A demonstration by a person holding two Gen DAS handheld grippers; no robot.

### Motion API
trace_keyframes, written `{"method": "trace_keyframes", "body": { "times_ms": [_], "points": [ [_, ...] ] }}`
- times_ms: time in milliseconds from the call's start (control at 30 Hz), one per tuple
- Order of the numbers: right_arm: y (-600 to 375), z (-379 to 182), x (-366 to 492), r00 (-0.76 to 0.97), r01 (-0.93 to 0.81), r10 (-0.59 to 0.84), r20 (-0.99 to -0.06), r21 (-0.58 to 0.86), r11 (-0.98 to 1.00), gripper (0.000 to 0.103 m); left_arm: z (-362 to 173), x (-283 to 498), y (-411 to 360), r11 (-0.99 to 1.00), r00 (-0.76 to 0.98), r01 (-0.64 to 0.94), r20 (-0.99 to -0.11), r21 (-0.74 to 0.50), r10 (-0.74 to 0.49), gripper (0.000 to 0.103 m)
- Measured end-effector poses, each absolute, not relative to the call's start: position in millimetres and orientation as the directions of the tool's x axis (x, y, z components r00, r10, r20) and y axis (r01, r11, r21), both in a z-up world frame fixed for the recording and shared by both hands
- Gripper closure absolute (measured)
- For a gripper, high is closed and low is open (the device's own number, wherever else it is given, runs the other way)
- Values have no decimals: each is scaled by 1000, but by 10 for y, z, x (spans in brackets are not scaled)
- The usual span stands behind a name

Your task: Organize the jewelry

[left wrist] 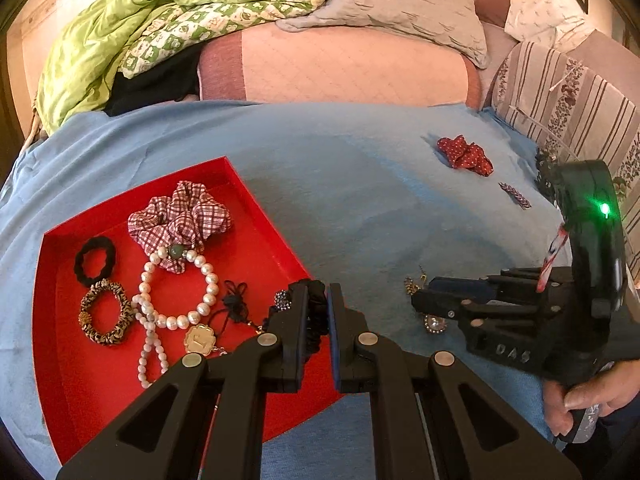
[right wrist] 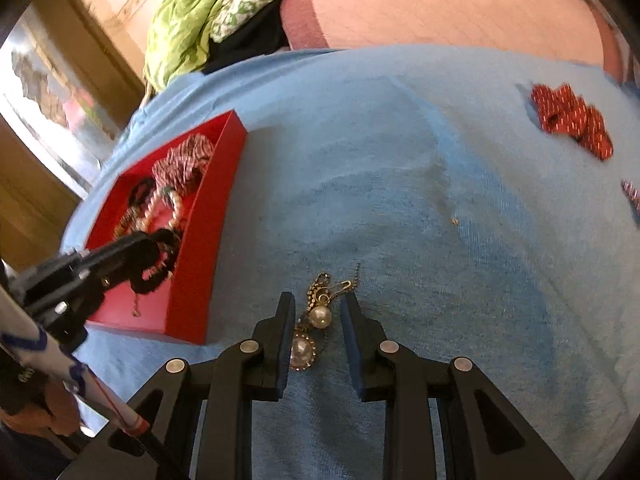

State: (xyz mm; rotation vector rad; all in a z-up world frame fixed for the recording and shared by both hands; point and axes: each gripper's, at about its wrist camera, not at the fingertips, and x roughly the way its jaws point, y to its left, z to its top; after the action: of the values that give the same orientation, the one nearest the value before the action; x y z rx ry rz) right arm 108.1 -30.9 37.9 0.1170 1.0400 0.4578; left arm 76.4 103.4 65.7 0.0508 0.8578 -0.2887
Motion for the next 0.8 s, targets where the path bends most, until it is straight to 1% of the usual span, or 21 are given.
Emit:
{"method": "trace_keyframes", "body": {
  "times_ms": [33,67,100,400,667,800],
  "points": [
    [-284,383,1072,427,-321,401,-810,279,905,85,656,765,1025,959,616,275,-753,-70,-232,94],
    [-273,387,1062,431,-329,394,-812,265,906,87,656,765,1010,959,617,277,-753,-66,-230,94],
    [-279,390,1058,430,-331,399,-810,269,904,91,656,768,994,958,617,278,-753,-64,-229,94],
    [-561,474,1053,436,-268,468,-769,385,883,91,672,785,784,948,610,311,-751,-67,-252,94],
    [-847,616,1057,490,-215,471,-734,422,881,90,639,799,589,939,596,339,-757,-64,-267,94],
    [-1009,672,1043,514,-190,466,-720,434,881,90,649,823,563,934,588,347,-755,-88,-290,94]
  ]
}}
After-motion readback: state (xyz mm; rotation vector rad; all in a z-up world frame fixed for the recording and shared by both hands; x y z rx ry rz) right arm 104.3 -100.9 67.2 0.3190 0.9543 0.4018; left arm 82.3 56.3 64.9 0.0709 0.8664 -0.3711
